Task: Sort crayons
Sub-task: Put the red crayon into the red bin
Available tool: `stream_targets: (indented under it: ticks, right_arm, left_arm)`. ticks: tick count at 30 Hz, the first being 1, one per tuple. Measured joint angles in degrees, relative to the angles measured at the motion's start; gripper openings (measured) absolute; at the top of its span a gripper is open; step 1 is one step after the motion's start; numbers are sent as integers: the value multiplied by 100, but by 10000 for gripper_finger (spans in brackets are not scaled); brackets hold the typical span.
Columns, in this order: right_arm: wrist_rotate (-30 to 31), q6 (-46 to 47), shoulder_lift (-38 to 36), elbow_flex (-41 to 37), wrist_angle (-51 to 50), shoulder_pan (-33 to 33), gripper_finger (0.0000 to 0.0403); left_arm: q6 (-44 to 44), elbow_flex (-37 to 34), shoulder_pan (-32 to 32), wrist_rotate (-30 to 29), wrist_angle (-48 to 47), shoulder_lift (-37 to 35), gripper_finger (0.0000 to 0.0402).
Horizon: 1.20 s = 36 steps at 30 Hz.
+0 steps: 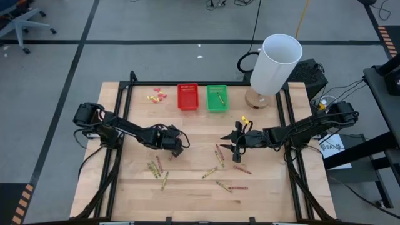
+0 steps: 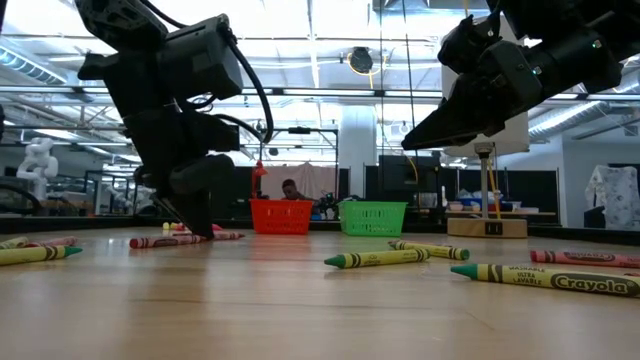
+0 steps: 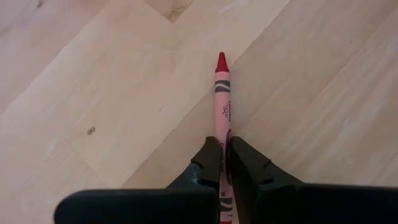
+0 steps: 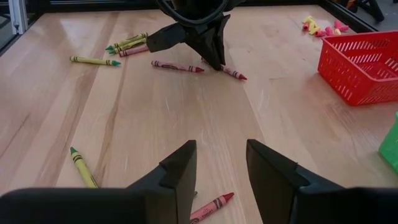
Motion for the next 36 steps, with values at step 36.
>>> stream_targets:
  ticks: [36]
  right_arm:
    - [0,-22,0,2,-41,1,127]
  left_arm:
    - [2004,-1,0,-93,193,-2999,13]
